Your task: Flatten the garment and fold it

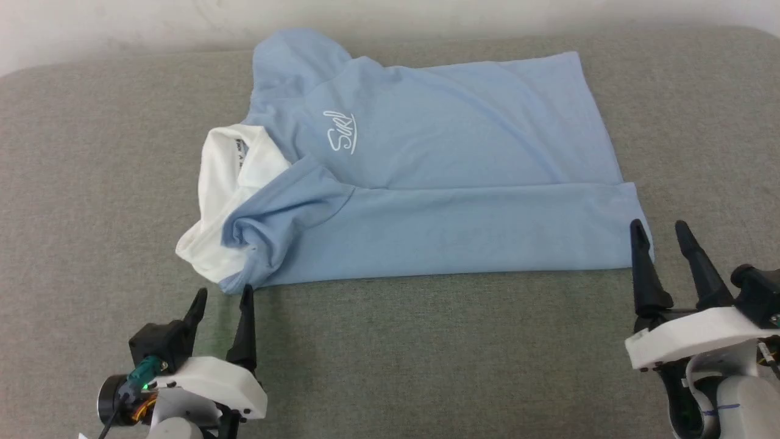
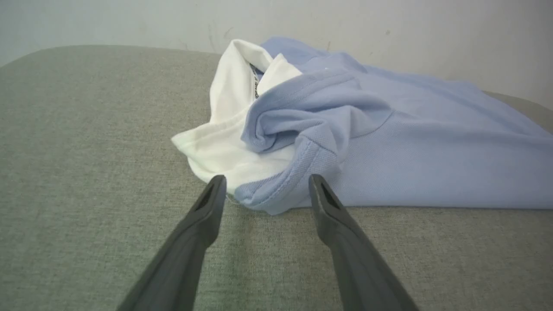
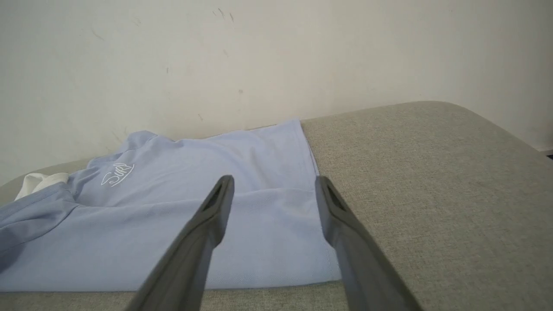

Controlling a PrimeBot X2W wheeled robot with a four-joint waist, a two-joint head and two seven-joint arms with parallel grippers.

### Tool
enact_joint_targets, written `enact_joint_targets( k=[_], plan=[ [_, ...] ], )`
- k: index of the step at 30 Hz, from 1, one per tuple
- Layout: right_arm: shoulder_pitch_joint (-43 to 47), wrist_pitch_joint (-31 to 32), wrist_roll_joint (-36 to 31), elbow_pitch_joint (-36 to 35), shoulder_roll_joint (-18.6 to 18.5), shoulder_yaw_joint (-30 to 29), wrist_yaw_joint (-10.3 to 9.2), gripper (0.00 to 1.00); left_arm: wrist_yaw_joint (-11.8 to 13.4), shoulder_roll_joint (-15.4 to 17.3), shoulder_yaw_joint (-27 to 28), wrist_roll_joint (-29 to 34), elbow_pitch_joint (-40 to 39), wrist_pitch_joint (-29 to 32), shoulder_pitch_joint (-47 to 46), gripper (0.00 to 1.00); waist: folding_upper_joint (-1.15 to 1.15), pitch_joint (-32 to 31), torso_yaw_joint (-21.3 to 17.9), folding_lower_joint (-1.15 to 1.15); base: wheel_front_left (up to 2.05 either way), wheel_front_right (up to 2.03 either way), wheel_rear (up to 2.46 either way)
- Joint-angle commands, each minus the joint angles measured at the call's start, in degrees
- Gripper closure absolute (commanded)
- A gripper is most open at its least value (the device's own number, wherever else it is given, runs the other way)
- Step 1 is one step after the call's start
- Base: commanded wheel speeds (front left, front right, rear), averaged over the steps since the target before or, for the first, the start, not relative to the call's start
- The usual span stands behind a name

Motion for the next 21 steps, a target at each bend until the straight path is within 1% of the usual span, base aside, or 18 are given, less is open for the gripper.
enact_joint_targets(
  k=[1,4,9,15,17,19,20,21],
  plan=[
    [0.33,-1.09,-0.49,-0.15,0.36,0.7,-0.05,0.0,1.15,-0.38,0.67,-0.65,1.33,1.33,-0.66,0.0,0.0,0.31,-0.97,0.01,0.0,0.0,0.0],
    [-0.01,-2.08,-0.77,-0.28,0.51,1.81,-0.05,0.0,2.63,-0.81,1.79,-2.21,2.95,4.36,-2.07,0.0,0.0,0.85,-2.03,0.01,0.0,0.0,0.0],
    [-0.62,-2.74,-0.74,-0.64,0.6,3.3,-0.05,0.0,3.81,-0.77,4.14,-6.14,4.41,10.46,-4.6,0.0,0.0,2.03,-3.87,0.01,0.0,0.0,0.0],
    [-0.85,-2.79,-0.17,-0.09,0.62,4.02,-0.05,0.0,6.55,-0.81,7.35,-10.99,5.61,17.9,-6.65,0.0,0.0,2.91,-5.56,0.01,0.0,0.0,0.0],
    [-0.88,-2.64,-0.2,0.14,0.62,4.12,-0.05,0.0,6.89,-0.79,7.95,-12.61,5.62,20.45,-6.7,0.0,0.0,2.97,-5.86,0.01,0.0,0.0,0.0],
    [-0.92,-2.56,-0.31,0.27,0.62,4.11,-0.05,0.0,6.91,-0.3,8.09,-13.16,4.98,21.77,-6.48,0.81,0.0,2.93,-6.03,0.01,0.0,0.0,0.0],
    [-0.92,-2.54,-0.52,0.32,0.62,4.0,-0.05,0.0,6.84,-0.17,8.12,-13.33,4.41,22.0,-6.27,1.0,0.0,2.87,-6.05,0.01,0.0,0.0,0.0],
    [-0.94,-2.51,-0.96,0.35,0.62,3.83,-0.05,0.0,6.67,-0.03,7.89,-13.41,3.84,22.44,-5.92,1.0,0.0,2.79,-6.04,0.01,0.0,0.0,0.0]
  ],
)
